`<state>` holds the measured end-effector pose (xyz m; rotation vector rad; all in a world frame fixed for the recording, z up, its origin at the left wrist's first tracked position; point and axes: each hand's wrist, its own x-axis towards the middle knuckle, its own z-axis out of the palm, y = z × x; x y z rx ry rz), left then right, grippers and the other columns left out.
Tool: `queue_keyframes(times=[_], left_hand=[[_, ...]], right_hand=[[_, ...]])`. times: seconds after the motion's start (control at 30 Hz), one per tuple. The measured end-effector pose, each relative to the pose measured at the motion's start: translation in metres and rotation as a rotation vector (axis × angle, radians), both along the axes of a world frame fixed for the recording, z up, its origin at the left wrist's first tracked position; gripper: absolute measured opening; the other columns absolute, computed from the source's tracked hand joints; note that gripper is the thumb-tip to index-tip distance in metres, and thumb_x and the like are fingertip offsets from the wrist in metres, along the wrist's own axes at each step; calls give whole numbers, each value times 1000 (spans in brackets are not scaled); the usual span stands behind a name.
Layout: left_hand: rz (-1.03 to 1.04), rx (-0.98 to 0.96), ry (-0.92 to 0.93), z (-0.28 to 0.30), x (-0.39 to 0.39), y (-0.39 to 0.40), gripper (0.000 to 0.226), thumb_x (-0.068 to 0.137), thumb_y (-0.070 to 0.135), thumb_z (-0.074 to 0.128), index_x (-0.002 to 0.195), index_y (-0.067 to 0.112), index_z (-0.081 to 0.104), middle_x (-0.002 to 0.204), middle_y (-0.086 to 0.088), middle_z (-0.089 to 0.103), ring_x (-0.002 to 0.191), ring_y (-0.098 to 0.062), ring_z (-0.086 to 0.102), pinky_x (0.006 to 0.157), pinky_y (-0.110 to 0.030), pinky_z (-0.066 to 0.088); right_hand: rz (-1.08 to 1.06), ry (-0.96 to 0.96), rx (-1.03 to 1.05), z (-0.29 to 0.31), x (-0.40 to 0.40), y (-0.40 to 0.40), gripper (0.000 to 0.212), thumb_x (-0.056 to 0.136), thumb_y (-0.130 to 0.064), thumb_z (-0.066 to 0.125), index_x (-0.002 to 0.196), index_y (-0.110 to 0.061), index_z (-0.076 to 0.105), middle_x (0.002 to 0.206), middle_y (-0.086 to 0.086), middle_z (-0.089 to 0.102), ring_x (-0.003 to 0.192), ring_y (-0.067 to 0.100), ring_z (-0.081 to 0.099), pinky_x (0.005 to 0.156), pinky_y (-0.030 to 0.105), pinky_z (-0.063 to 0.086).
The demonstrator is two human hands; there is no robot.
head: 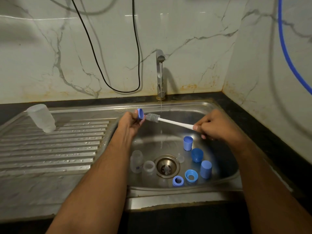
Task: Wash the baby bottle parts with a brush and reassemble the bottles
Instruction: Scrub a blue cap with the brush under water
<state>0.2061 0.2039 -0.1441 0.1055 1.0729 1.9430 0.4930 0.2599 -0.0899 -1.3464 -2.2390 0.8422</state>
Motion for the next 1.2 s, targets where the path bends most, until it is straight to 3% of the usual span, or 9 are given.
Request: queue_keyframes(times=[0.13, 0.2, 0.27, 0.37, 0.5, 0.6, 0.8, 1.0, 1.2], left_hand=[[-37, -36, 73, -2, -2, -1, 14, 92, -6, 58, 105, -2, 60, 117, -21, 60, 110, -31, 62, 102, -41, 53], [-102, -43, 117, -2, 7, 2, 17, 90, -2, 66, 107, -2, 62, 114, -21, 63, 106, -29, 64, 93, -38, 57], [-141, -58, 148, -2, 11, 7, 9, 93, -3, 61, 102, -1, 63, 110, -19, 63, 98, -26, 64, 79, -35, 59], [-155, -120, 186, -6, 8, 14, 23, 95, -12, 51, 113, -3, 62, 115, -19, 58, 98, -26, 61, 66, -36, 61], [-167, -178, 302, -4, 18, 14, 33, 91, -17, 54, 119, -4, 65, 118, -19, 58, 110, -33, 61, 72, -39, 64], [-99, -222, 357, -8, 13, 18, 31, 90, -16, 57, 114, 0, 69, 114, -18, 64, 104, -30, 65, 76, -38, 63], [-46, -304, 507, -16, 12, 23, 30, 86, -11, 66, 109, 7, 72, 112, -15, 68, 100, -25, 67, 85, -40, 61], [35, -287, 427, -15, 9, 21, 25, 87, -7, 66, 107, 7, 70, 110, -13, 67, 100, -22, 67, 89, -38, 60], [-44, -215, 426, -13, 19, 23, 30, 90, -7, 63, 116, 6, 70, 115, -14, 66, 107, -28, 67, 92, -42, 59]], right_hand=[[-61, 64, 84, -2, 3, 5, 13, 94, -27, 69, 92, -23, 81, 57, 1, 68, 51, 10, 55, 60, 26, 42], [-18, 96, 134, -6, -5, 3, 15, 95, -30, 67, 101, -26, 81, 58, -4, 68, 52, 5, 58, 61, 24, 42], [45, 43, 175, -10, -11, -1, 18, 97, -34, 66, 108, -30, 79, 64, -7, 69, 60, 4, 63, 59, 20, 42], [84, -48, 209, -11, -16, -8, 22, 98, -34, 64, 117, -28, 75, 75, -9, 68, 72, 7, 63, 65, 21, 45], [44, -55, 240, -16, -25, -9, 21, 98, -32, 63, 108, -23, 79, 77, -4, 71, 71, 13, 64, 75, 35, 55], [60, -81, 216, -15, -25, -10, 22, 99, -32, 63, 111, -21, 78, 74, -3, 68, 67, 9, 61, 64, 26, 48], [66, -149, 257, -11, -20, -10, 23, 99, -34, 62, 112, -23, 77, 76, -2, 70, 69, 11, 64, 66, 25, 51], [107, -150, 207, -7, -18, -12, 23, 99, -31, 63, 114, -20, 76, 78, 0, 70, 69, 11, 62, 61, 20, 46], [41, -67, 242, -11, -24, -15, 22, 99, -30, 62, 104, -18, 79, 74, 2, 70, 66, 15, 63, 68, 33, 54]])
